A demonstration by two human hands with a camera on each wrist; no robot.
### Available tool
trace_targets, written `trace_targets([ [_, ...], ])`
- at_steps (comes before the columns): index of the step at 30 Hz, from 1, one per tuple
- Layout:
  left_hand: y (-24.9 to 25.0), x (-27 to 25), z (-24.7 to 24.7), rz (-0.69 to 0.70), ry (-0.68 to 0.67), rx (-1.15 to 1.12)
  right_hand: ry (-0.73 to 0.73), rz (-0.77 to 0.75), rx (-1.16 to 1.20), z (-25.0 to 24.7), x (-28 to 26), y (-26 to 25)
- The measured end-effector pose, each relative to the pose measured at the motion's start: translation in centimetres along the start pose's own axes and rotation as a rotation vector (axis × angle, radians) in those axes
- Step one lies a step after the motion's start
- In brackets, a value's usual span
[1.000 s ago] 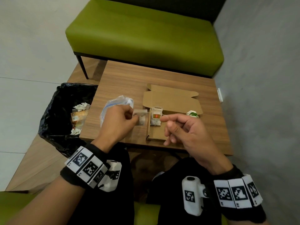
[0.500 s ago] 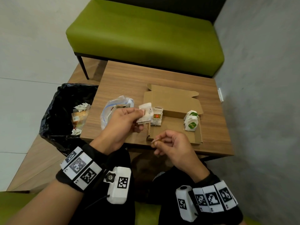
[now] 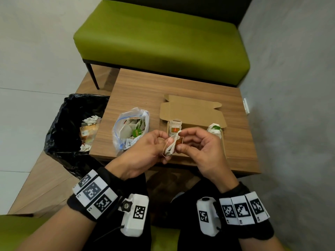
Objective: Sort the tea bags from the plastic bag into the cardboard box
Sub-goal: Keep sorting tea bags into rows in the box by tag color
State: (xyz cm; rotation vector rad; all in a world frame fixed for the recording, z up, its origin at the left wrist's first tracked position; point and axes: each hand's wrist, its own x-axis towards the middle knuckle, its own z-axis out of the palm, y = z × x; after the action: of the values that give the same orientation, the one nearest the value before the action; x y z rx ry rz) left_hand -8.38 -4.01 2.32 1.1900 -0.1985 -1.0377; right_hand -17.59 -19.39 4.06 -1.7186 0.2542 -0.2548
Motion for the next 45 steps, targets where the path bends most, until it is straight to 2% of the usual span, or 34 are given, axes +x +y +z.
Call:
trace_targets([
  [7,0.1,0.2,-0.3,0.051,-0.057,0.07,-0.006,-0.008,0.051,0.3,0.0,0.3],
  [12,0.1,0.3,-0.6,0.086,-0.001,0.173,0.12,0.06,0.039,0.9,0.2,0.6],
  [19,0.5,0.0,-0.7,0.072,-0.007,0.118,0.262,0.06,-0.001,1.4,0.2,1.2],
  [24,0.0,0.4,-0.2,0.202,0.107,0.332,0.383,0.081,0.009,1.6,0.4,1.2],
  [30,-0.4,0.9,-0.1,0.219,0.165,0.296,0.443,0.145,0.046,2.6,0.5,1.6],
  [34,-0.6,1.0,-0.1,0.253,0.225,0.341,0.38,0.198,0.121,2.4,0.5,1.2],
  [39,-0.3,1.3,-0.5,0.286,0.228,0.428,0.118,0.296,0.005,0.6,1.2,1.4],
  [45,-1.3,2.8,-0.3,0.227,0.278,0.544,0.084,0.294,-0.154,-1.2,2.8,3.1],
])
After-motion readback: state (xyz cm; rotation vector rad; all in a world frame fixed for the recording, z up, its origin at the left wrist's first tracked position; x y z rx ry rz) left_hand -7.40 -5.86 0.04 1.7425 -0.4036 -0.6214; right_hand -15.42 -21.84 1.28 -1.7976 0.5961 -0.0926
